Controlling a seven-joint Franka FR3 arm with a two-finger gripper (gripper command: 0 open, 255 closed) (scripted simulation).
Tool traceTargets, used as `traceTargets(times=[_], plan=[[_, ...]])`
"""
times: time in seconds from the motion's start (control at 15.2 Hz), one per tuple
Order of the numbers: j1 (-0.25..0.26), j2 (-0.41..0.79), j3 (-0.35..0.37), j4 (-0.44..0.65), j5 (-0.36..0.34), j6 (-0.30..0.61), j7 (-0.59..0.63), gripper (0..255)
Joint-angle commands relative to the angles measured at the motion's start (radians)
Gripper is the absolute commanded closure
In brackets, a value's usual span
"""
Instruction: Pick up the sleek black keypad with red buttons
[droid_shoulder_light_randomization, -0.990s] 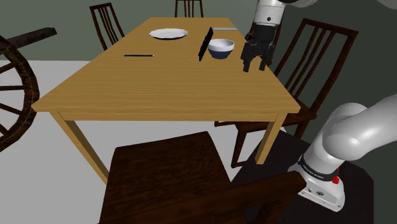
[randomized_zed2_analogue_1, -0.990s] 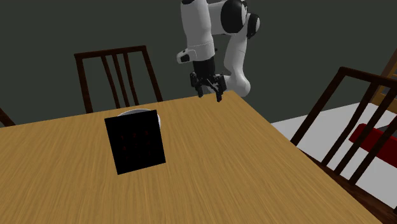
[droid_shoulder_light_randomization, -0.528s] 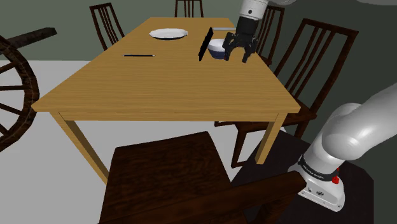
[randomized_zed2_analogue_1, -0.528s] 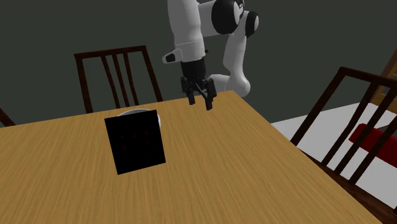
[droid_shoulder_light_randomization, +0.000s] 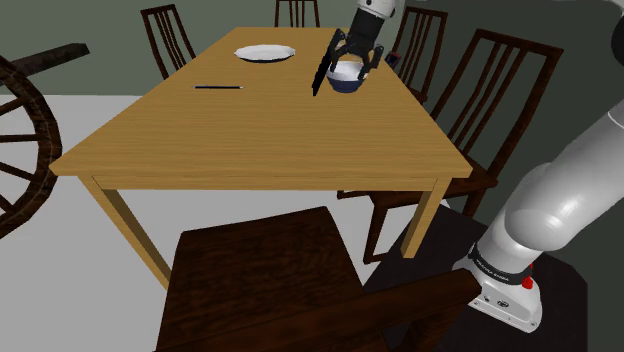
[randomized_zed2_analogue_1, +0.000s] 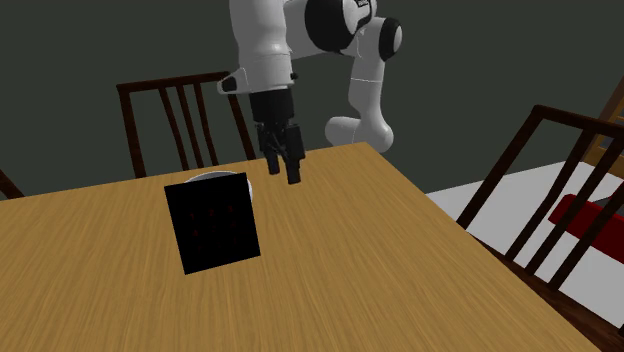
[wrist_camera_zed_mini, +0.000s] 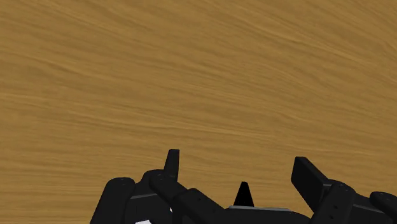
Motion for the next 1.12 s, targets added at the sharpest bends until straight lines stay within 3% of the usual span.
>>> traceTargets(times=[0.0, 0.59, 1.06], plan=[[-0.006, 0.048, -0.005, 0.066, 0.011, 0.018, 0.030, 0], [-0.041, 0.269, -0.041, 0.373, 0.062, 0.077, 0.143, 0], [-0.037, 0.245, -0.038, 0.250, 0.071, 0.173, 0.116, 0]])
